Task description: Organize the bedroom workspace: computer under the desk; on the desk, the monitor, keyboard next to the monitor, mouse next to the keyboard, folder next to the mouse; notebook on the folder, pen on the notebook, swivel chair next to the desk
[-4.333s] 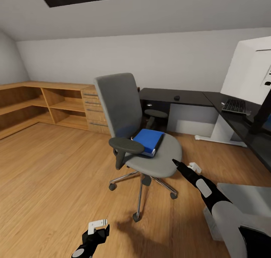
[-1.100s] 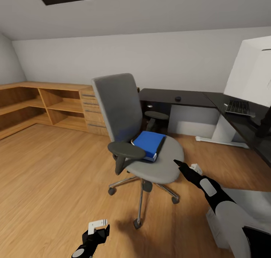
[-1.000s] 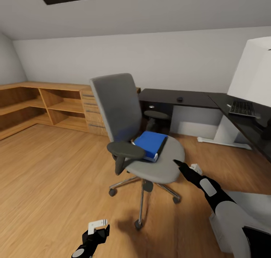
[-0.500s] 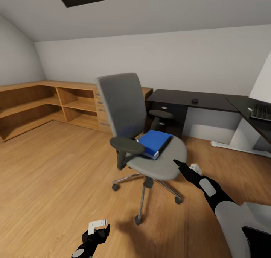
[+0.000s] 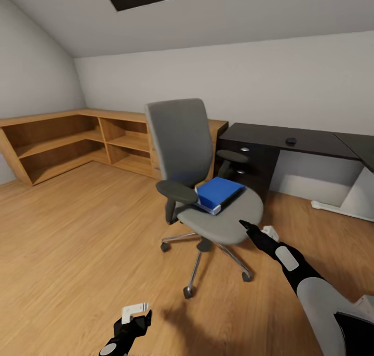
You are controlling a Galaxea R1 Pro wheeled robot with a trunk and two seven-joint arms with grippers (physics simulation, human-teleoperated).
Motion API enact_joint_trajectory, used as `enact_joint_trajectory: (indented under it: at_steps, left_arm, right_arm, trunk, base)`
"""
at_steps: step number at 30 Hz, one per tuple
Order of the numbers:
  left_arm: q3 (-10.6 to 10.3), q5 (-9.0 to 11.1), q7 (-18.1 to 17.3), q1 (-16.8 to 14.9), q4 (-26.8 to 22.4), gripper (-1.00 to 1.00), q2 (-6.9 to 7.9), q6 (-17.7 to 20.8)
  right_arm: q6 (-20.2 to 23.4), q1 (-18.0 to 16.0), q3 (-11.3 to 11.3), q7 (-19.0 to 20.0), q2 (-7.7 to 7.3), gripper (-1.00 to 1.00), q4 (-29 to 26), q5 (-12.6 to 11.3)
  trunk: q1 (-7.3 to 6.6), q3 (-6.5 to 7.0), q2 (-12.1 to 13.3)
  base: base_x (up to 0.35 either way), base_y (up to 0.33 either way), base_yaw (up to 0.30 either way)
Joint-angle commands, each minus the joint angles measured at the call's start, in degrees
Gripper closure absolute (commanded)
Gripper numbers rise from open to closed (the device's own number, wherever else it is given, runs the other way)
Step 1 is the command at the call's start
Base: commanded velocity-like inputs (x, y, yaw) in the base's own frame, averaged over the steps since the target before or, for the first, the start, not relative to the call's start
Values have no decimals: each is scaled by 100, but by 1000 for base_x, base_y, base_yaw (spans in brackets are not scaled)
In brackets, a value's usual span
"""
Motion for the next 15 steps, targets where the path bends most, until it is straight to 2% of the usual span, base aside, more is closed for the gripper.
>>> enact_joint_trajectory:
  at_steps: [1,8,15]
  left_arm:
    - [-21,46,27,-4,9,-100,1,-21]
    - [-22,46,27,-4,36,-100,1,-21]
    - [-24,46,21,-4,39,-100,1,-21]
  right_arm:
    - [56,-2,-36,17,0,-100,-5,-47]
    - [56,-2,-36,17,-5,-100,-10,-47]
    - [52,-2,-44,41,-11,-100,-5,-44]
  trunk:
    - [-1,-10,-2]
    - [-1,-42,-2]
    - [-1,-48,-2]
  base:
    - [0,0,186]
    - [0,0,169]
    - [0,0,31]
